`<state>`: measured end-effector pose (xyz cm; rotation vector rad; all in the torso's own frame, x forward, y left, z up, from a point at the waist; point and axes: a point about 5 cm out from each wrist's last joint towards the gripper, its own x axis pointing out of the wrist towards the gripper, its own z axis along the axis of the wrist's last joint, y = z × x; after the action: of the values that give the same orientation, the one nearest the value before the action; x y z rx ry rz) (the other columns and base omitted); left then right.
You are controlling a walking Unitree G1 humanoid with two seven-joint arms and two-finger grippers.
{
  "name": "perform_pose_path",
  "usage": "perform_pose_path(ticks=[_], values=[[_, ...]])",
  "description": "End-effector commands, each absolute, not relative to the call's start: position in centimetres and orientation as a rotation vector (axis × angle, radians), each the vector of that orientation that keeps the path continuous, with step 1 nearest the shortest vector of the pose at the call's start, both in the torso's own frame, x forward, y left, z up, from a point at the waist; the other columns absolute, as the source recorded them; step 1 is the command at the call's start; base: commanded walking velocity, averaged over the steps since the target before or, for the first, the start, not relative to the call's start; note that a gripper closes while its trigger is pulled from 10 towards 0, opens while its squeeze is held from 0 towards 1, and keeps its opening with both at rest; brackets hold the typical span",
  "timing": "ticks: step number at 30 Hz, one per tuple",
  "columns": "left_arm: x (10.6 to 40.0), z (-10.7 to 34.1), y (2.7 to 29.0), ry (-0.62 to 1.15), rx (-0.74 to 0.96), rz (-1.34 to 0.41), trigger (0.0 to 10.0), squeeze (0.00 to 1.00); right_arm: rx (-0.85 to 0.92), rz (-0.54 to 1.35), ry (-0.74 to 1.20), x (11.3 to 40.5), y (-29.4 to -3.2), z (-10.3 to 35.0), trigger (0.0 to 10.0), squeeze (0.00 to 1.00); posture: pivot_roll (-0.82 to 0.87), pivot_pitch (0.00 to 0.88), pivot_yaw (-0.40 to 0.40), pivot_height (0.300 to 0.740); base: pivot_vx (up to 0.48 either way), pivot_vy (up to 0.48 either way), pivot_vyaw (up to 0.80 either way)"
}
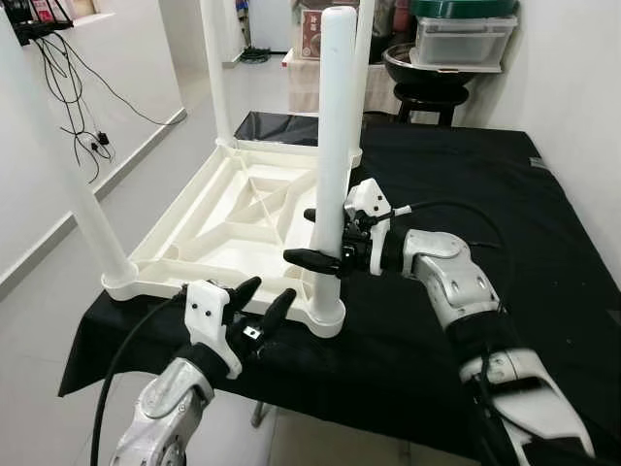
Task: Building children table
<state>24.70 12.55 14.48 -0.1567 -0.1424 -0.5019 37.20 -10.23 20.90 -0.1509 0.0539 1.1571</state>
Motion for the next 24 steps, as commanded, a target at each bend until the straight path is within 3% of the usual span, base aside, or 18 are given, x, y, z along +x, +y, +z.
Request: perform_pose_path(ticks=[1,3,4,6,7,17,24], values=[[24.5,14.4,12.5,-0.14,-0.154,-0.501,10.0,0.0,-0.134,1.135,0.061,37.7,-9.9,20.9,10.0,0.0,0.02,0.033,-0.039,0.74,0.0,0.0,0.0],[24.5,14.4,12.5,-0.14,-0.154,-0.501,10.0,0.0,-0.134,1.135,0.061,37.7,-9.9,20.9,10.0,0.0,0.02,0.033,-0.039,0.74,0.0,0.0,0.0],[24.4,14.4,12.4,-0.14,-0.155,-0.502,10.0,0.0,-0.122,1.121,0.074,37.9,-10.0,20.8,1.2,0.0,0.03,0.037,-0.04,0.74,0.0,0.0,0.0],[24.4,14.4,12.4,-0.14,-0.155,-0.502,10.0,0.0,-0.122,1.121,0.074,37.9,-10.0,20.8,1.2,0.0,0.03,0.037,-0.04,0.74,0.0,0.0,0.0],[24.4,14.4,12.4,-0.139,-0.156,-0.503,10.0,0.0,-0.12,1.099,0.09,38.1,-10.2,20.5,0.0,0.0,0.03,0.039,-0.042,0.74,0.0,0.0,0.0],[24.2,14.6,12.4,-0.141,-0.154,-0.499,10.0,0.0,-0.159,0.725,0.139,38.5,-12.3,17.2,0.0,0.0,0.02,0.051,-0.041,0.74,0.0,0.0,0.0],[24.4,14.6,12.7,-0.139,-0.142,-0.499,10.0,0.0,-0.185,0.327,0.175,34.2,-11.6,13.9,0.0,0.0,0.01,0.046,-0.029,0.74,0.0,0.0,0.0]])
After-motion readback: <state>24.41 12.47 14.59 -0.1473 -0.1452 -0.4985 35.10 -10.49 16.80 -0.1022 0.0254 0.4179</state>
